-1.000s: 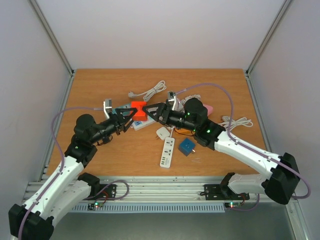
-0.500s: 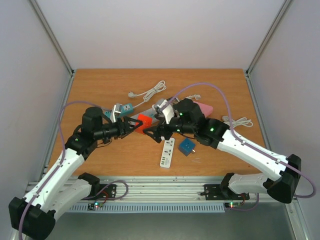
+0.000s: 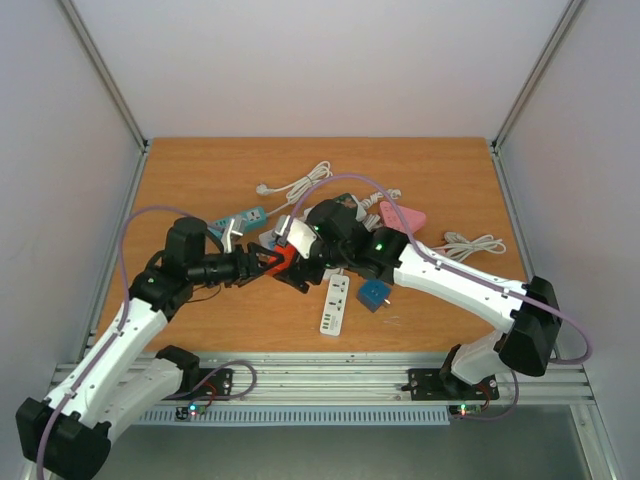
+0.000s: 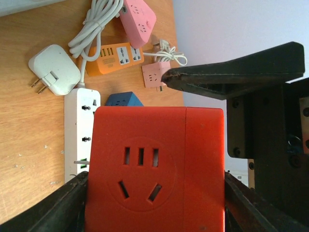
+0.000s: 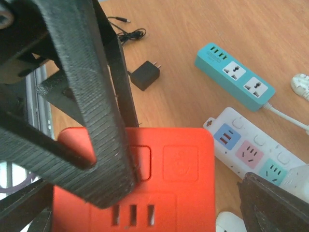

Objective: Insert the plug

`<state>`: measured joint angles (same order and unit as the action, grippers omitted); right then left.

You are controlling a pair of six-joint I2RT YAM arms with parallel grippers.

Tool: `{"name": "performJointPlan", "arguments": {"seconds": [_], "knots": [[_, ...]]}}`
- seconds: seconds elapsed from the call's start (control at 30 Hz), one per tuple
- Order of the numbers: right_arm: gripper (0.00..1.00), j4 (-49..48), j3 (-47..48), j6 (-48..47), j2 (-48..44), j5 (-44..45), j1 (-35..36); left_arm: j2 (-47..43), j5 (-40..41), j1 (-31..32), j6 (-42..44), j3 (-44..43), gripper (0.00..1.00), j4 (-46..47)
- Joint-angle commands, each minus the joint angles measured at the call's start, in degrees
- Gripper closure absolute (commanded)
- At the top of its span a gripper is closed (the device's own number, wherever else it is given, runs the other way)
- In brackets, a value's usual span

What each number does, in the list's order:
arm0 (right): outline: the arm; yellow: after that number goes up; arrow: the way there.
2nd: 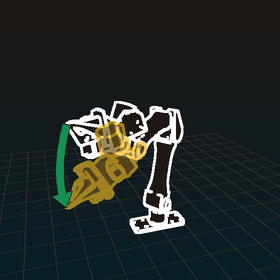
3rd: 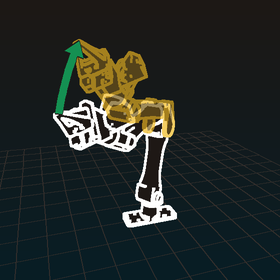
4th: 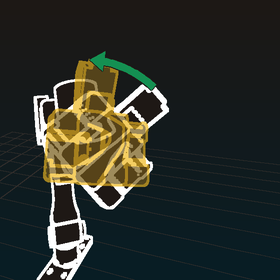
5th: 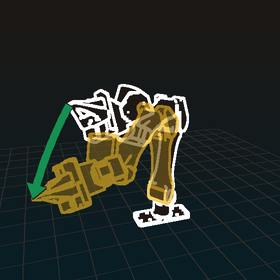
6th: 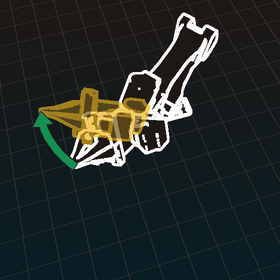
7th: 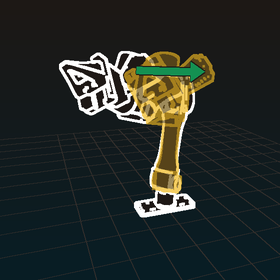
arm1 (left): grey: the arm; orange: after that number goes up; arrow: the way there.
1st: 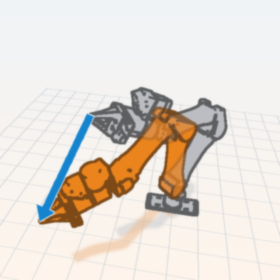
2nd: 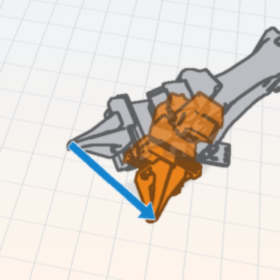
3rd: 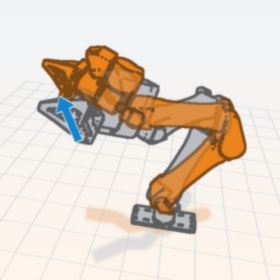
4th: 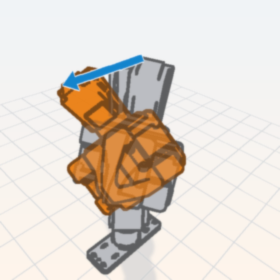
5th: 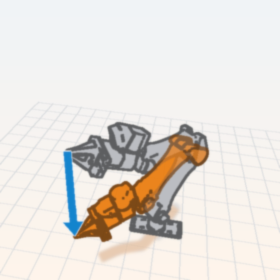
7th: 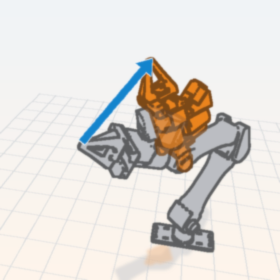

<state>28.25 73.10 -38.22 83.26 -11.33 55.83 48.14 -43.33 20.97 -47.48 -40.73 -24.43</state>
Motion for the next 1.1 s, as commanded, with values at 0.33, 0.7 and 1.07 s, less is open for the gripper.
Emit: {"name": "performJointPlan", "arguments": {"seconds": [0.33, 0.7, 1.07], "knots": [[0.69, 3.4, 3.4, -3.9, 3.0, -0.4, 0.5, -6.0, 2.4, -0.2, 0.8, -2.5, 0.23, -1.2], [0.73, -7.2, -1.6, 11.7, 2.8, 11.1, -1.2, -19.2, 36.4, -0.4, 13.2, -12.7, 0.01, -23.8], [0.73, -2.0, 2.9, 25.4, 12.9, 12.0, -9.2, -30.7, 42.8, -0.4, 21.2, -4.5, 0.01, -25.3]]}}
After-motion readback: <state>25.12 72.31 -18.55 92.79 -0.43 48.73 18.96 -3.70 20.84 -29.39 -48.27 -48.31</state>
